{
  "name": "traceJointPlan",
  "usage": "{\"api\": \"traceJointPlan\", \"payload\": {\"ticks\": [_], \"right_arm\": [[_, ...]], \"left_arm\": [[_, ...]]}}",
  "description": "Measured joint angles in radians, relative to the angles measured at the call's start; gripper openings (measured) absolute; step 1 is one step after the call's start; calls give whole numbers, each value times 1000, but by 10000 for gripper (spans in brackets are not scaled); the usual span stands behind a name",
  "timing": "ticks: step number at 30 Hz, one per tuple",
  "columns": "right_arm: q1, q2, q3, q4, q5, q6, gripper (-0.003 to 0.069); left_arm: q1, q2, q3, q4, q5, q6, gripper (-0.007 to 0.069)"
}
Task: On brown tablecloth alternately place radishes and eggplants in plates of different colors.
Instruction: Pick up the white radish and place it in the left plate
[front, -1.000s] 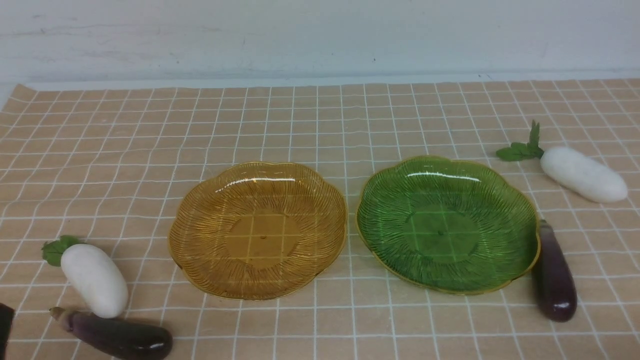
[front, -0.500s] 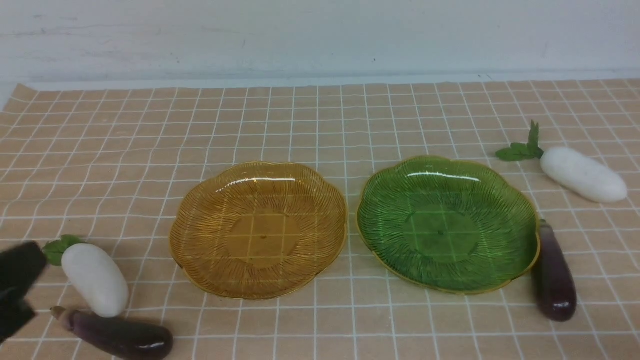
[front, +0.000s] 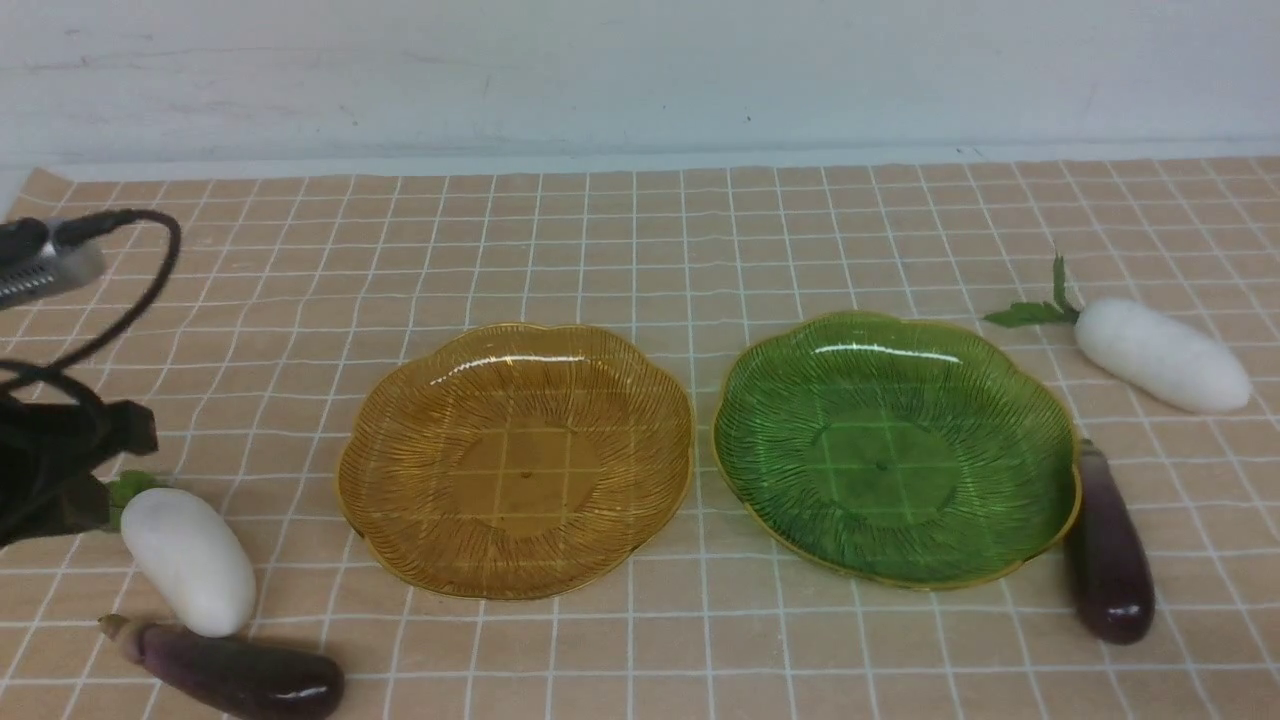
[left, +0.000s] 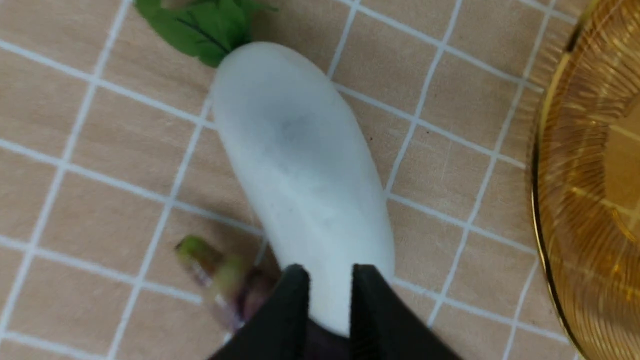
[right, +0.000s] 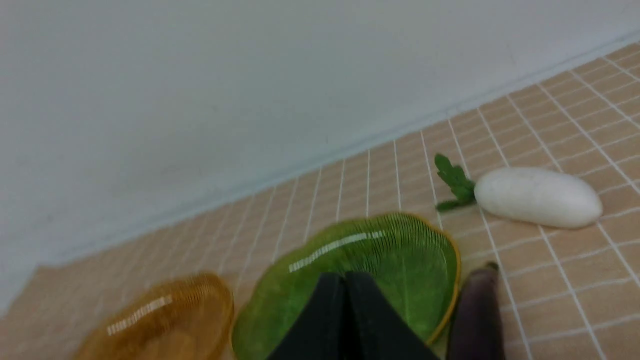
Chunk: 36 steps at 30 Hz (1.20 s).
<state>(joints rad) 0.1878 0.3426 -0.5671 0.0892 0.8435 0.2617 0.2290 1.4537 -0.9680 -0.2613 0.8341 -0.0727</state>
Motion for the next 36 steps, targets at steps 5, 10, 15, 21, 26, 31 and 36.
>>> {"api": "traceJointPlan", "payload": {"ticks": [5, 10, 15, 21, 26, 31, 36], "right_arm": [[6, 95, -53, 40, 84, -94, -15], [6, 109, -53, 70, 93, -117, -15], [6, 109, -53, 75, 87, -131, -15], [6, 109, -53, 77, 66, -135, -15], [6, 130, -53, 85, 68, -137, -15], [6, 144, -53, 87, 69, -137, -15], [6, 147, -53, 83, 66, -137, -15]], "left_arm": [[0, 78, -20, -23, -35, 14, 257], [0, 139, -39, -26, -67, 13, 476], [0, 204, -43, -30, -118, 12, 657], [0, 286, -43, -30, -157, 12, 683], [0, 313, -43, -30, -184, 12, 653], [0, 318, -76, -18, -183, 12, 437], [-3, 298, -191, -14, -115, 39, 395]]}}
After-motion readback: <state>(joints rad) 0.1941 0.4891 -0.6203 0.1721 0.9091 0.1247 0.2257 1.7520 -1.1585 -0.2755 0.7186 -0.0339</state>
